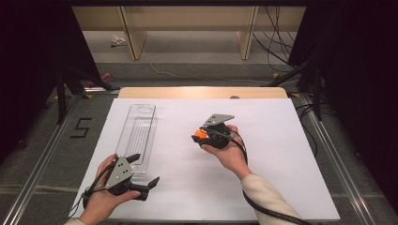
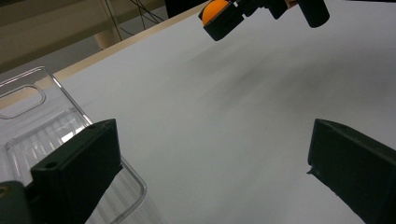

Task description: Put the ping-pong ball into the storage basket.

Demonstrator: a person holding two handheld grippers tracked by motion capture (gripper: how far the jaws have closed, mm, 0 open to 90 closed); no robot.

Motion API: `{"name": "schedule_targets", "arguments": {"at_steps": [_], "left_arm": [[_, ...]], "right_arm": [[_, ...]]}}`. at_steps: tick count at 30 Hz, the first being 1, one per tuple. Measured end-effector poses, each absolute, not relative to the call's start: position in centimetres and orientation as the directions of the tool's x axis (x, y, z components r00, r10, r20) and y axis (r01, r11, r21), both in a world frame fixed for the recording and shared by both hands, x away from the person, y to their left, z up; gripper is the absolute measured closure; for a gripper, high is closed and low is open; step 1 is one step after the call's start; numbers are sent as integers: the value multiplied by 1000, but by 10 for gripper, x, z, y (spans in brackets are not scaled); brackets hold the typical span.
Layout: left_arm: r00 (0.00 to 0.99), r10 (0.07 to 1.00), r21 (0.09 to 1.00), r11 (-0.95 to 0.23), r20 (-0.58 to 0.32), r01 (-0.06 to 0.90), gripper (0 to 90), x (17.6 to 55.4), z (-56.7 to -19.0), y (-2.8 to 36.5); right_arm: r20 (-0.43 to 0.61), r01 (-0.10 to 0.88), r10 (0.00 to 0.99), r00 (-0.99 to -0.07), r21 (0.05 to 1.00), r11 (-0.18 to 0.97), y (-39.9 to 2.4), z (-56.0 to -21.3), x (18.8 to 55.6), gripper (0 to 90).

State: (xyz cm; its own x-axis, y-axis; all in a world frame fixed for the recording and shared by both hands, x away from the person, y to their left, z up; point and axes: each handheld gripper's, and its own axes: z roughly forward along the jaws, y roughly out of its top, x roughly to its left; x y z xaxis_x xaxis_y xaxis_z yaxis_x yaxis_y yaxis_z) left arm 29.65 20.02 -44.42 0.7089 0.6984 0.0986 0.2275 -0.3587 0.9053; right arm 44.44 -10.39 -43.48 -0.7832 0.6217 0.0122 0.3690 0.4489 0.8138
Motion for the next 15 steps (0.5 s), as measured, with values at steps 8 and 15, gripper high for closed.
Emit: {"name": "schedule_targets", "arguments": {"at_steps": [8, 15], "left_arm": [[709, 698, 905, -359, 99, 227, 22, 296, -444, 200], [709, 699, 906, -356, 95, 229, 22, 296, -444, 200]], "right_arm": [[10, 363, 618, -786, 816, 449, -102, -433, 444, 514], [11, 361, 613, -790, 816, 451, -98, -432, 443, 514]]}}
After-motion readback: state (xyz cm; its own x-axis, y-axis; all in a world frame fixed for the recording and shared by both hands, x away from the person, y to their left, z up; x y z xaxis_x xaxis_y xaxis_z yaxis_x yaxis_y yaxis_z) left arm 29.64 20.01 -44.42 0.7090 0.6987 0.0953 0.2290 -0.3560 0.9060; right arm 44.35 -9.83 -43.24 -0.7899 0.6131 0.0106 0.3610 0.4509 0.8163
